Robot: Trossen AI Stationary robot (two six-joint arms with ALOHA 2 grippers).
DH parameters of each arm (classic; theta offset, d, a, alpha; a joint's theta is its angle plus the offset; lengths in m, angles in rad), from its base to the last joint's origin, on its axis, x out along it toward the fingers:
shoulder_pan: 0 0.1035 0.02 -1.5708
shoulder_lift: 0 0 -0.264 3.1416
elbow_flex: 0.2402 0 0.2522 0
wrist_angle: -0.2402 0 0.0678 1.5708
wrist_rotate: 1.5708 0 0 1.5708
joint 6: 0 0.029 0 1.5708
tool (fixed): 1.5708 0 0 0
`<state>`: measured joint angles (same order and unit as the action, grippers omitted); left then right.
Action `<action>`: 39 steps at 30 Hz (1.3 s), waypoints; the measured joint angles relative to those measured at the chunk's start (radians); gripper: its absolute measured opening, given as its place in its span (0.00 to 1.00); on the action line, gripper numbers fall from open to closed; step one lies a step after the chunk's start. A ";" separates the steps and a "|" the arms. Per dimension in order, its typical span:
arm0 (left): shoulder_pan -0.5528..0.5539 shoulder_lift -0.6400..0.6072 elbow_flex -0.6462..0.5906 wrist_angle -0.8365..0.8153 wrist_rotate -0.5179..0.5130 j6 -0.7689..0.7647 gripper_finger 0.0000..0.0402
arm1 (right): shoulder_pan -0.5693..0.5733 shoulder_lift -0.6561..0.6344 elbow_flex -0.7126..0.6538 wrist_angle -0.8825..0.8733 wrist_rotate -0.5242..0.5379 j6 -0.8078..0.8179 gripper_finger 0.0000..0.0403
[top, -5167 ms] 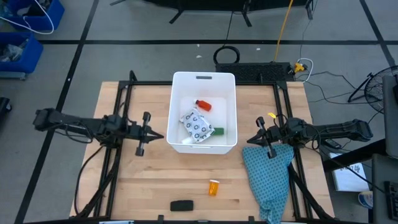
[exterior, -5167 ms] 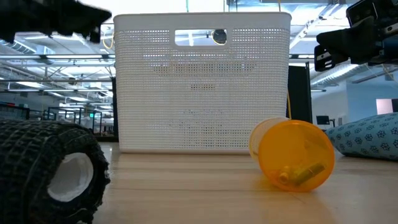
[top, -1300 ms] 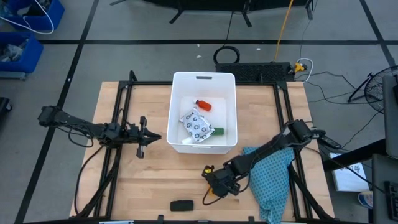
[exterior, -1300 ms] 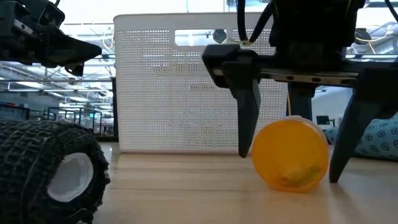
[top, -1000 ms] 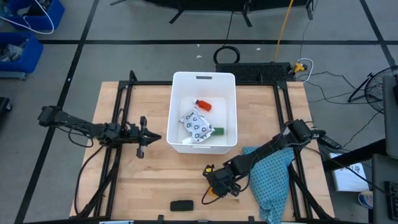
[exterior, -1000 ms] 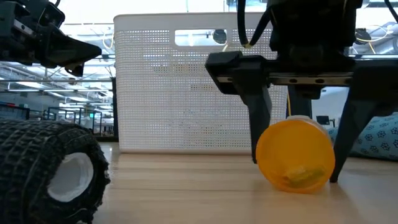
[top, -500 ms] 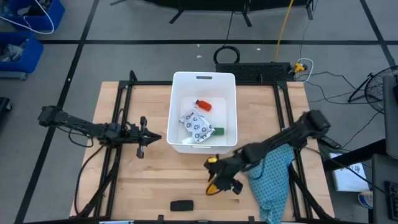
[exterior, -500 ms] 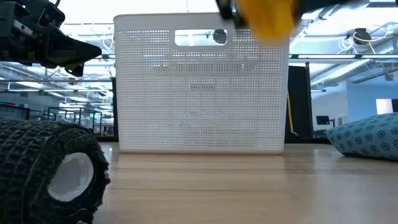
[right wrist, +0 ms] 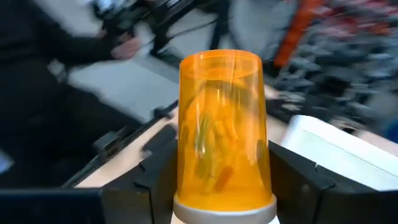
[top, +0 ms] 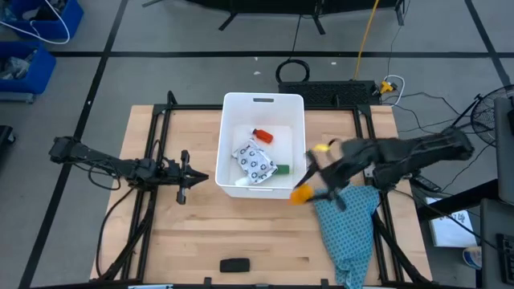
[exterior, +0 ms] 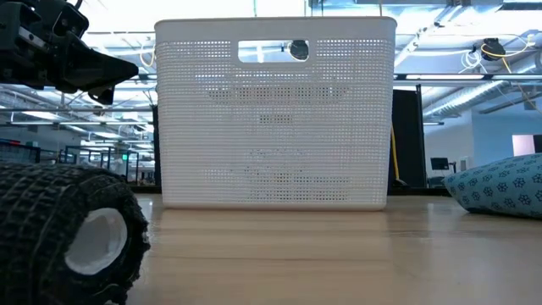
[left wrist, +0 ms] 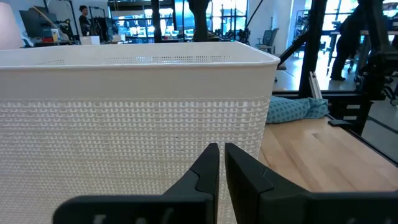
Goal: Pick & place medical supplies in basket/bin
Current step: Put the yellow medicine bottle into the basket
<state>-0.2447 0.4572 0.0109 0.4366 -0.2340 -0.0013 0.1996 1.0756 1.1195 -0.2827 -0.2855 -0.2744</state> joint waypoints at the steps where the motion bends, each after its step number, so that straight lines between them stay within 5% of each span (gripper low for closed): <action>1: 0.000 0.000 0.000 0.000 0.000 0.000 0.08 | -0.020 -0.048 -0.040 0.025 0.014 0.021 0.49; 11: 0.000 0.000 0.000 0.000 0.000 0.000 0.08 | -0.192 -0.465 -0.470 0.285 0.106 0.128 0.48; 19: 0.000 0.000 0.000 0.000 0.000 0.000 0.08 | -0.259 -0.645 -0.698 0.399 0.075 0.244 0.46; 30: 0.000 0.000 0.000 0.000 0.000 -0.008 0.08 | -0.259 -0.702 -0.871 0.660 0.076 0.313 0.47; 39: 0.000 0.000 0.000 0.001 -0.001 0.018 0.08 | -0.258 -0.568 -0.715 0.714 0.075 0.335 0.47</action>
<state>-0.2447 0.4572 0.0109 0.4374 -0.2352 0.0163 -0.0586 0.5079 0.4041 0.4313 -0.2108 0.0602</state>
